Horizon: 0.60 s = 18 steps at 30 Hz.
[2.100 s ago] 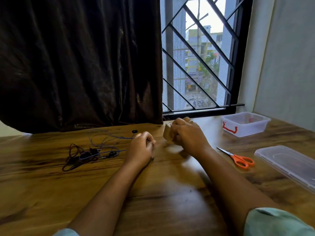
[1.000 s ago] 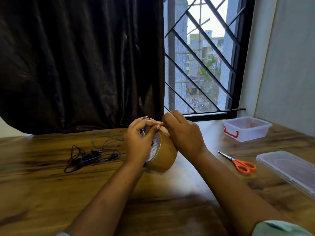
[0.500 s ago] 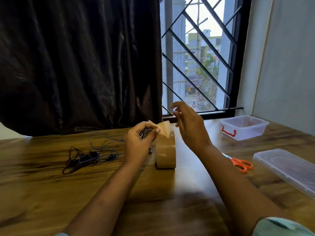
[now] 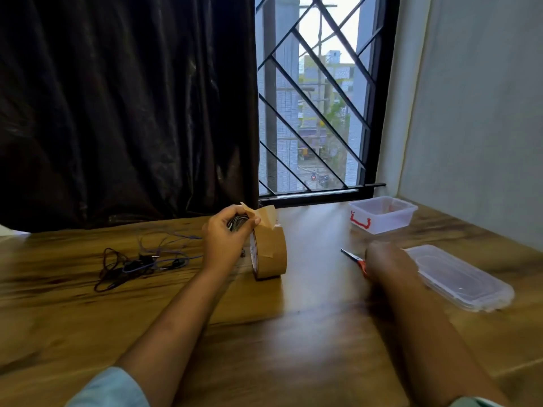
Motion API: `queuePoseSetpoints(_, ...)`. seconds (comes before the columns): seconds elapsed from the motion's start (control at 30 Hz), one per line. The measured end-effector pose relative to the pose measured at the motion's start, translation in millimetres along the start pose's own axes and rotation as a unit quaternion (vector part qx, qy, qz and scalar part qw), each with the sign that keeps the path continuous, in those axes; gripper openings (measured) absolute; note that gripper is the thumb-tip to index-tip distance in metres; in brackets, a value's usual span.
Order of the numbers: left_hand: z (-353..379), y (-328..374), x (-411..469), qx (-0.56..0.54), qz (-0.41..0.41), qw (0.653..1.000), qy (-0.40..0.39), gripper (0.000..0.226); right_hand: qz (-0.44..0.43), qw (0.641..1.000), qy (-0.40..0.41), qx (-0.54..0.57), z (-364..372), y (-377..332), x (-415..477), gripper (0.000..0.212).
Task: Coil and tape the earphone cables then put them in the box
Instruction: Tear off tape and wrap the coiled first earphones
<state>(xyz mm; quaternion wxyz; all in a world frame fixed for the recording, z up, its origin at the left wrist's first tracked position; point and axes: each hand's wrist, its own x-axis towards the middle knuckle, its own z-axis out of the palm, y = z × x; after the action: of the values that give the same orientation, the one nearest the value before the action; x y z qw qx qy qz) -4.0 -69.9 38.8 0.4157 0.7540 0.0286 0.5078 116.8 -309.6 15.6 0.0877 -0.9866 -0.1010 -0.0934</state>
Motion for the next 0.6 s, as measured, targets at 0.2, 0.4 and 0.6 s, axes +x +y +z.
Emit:
queuePoseSetpoints(0.2, 0.9, -0.6, -1.1, 0.000, 0.020, 1.000, -0.021, 0.009, -0.082, 0.996, -0.028, 0.022, 7.0, -16.1, -11.8, 0.011)
queuePoseSetpoints(0.4, 0.4, -2.0, -0.7, 0.011, 0.016, 1.000, -0.004, 0.017, -0.055, 0.996, -0.036, -0.067, 0.5, -28.8, -14.6, 0.031)
queuePoseSetpoints(0.6, -0.1, -5.6, 0.5, 0.016, 0.030, 0.999, 0.007, 0.010, -0.070, 0.996, -0.018, -0.053, 8.4, -37.8, -7.0, 0.021)
